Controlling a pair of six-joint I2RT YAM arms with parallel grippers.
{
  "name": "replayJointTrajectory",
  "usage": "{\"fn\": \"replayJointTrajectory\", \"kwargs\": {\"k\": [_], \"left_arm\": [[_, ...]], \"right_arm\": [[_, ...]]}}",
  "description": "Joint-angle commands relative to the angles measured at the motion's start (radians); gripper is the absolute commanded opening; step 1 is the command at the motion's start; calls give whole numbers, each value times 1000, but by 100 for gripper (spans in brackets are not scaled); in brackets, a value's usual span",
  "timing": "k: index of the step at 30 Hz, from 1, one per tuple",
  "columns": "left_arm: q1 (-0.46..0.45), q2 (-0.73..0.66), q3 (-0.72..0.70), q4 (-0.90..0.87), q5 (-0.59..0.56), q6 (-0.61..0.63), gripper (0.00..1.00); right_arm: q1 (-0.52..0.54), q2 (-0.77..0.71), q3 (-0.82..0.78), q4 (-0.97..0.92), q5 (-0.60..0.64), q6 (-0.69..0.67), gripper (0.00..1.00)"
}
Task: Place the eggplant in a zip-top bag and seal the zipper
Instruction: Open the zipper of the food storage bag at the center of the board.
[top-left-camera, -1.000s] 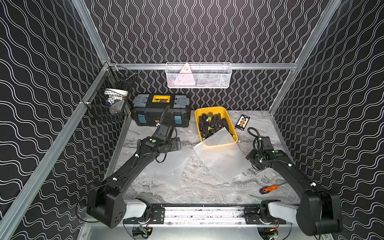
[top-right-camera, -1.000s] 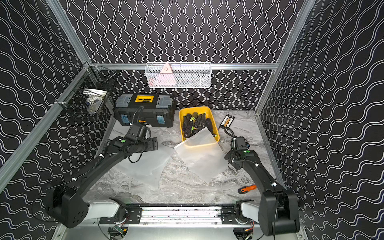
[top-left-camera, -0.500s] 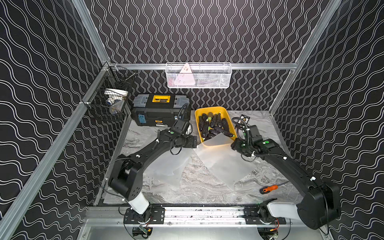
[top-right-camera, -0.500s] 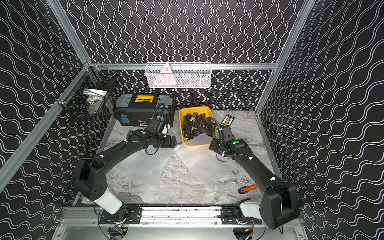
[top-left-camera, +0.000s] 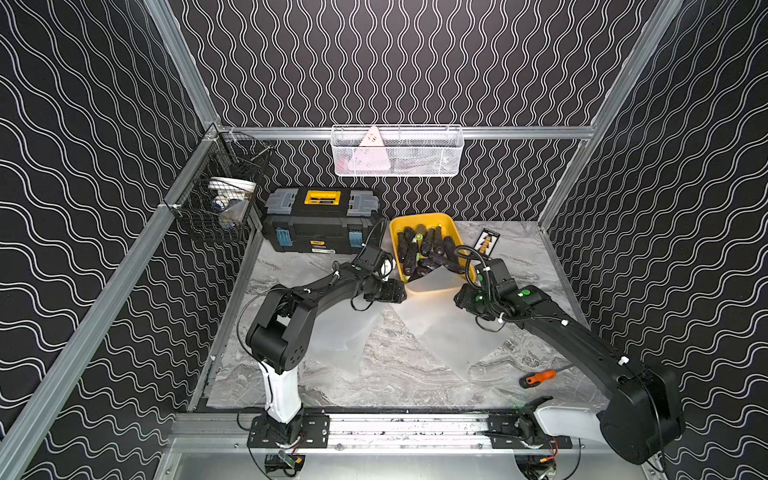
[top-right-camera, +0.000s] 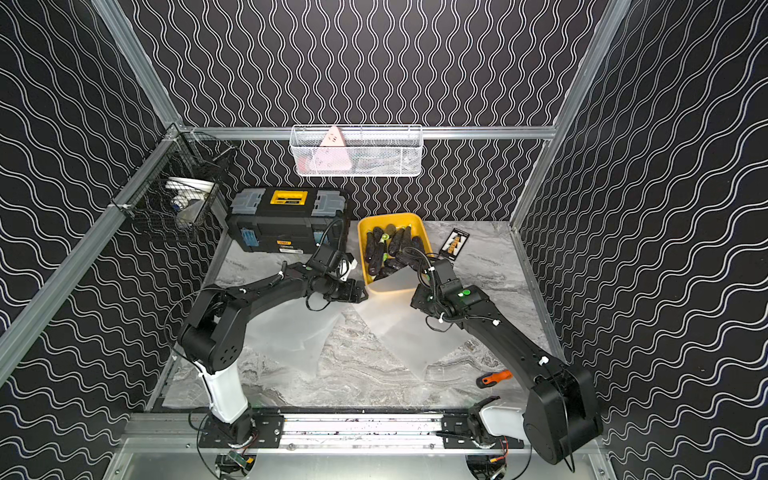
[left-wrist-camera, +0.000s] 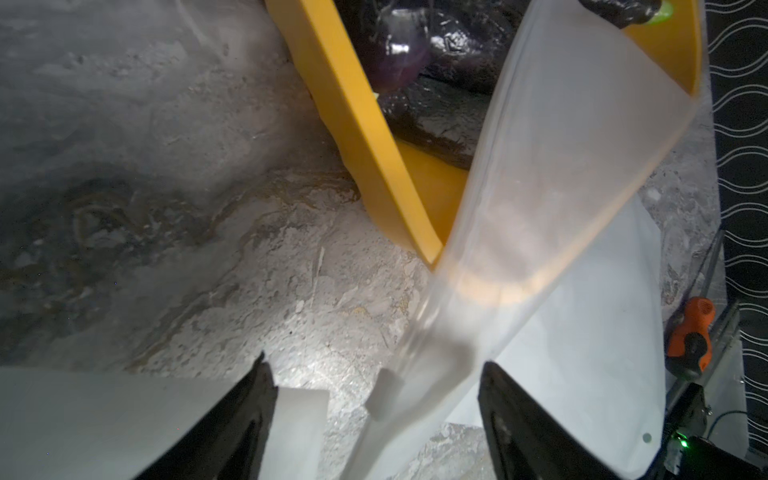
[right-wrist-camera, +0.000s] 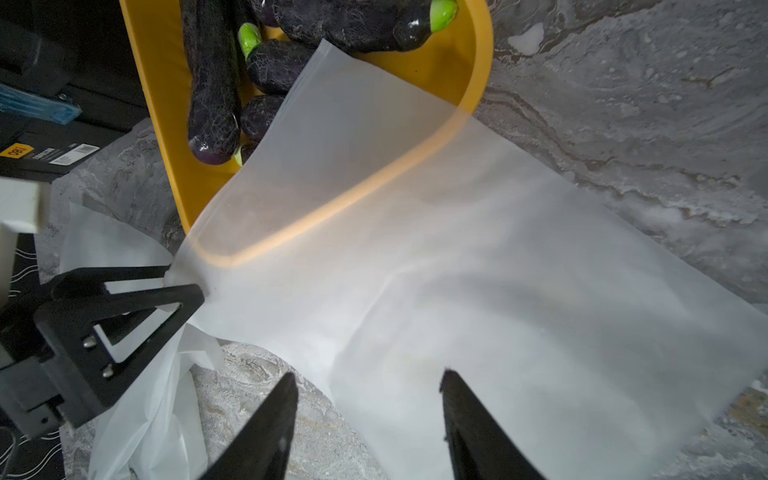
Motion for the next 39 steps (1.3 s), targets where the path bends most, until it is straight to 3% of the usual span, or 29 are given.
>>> {"fn": "replayJointTrajectory", "kwargs": {"k": [1, 6, 10, 13, 16, 22, 27, 34, 39], "left_arm": [[1, -28, -17, 27, 64, 31, 65], [1, -65, -57, 5, 98, 16, 20], [-6, -130, -97, 11, 122, -6, 1], [-29, -212, -135, 9, 121, -31, 0], [-112, -340, -207, -5, 54, -53, 0], [-433, -538, -434, 69, -321, -162, 0], [-634, -554, -497, 132, -554, -208, 0], [-698, -534, -549, 201, -651, -258, 0], [-700, -515, -558, 269, -625, -206, 0]], "right_arm": [[1, 9, 8, 27, 13, -5, 57], [1, 31, 6, 48, 9, -2, 57], [1, 39, 10, 43, 14, -7, 57], [1, 37, 31, 17, 17, -14, 57], [35, 39, 88, -51, 28, -31, 57], [75, 43, 115, -62, -51, 24, 58], [123, 61, 58, -67, -85, 91, 57], [124, -74, -107, -31, -105, 241, 54], [123, -71, -173, 79, -147, 320, 54]]}}
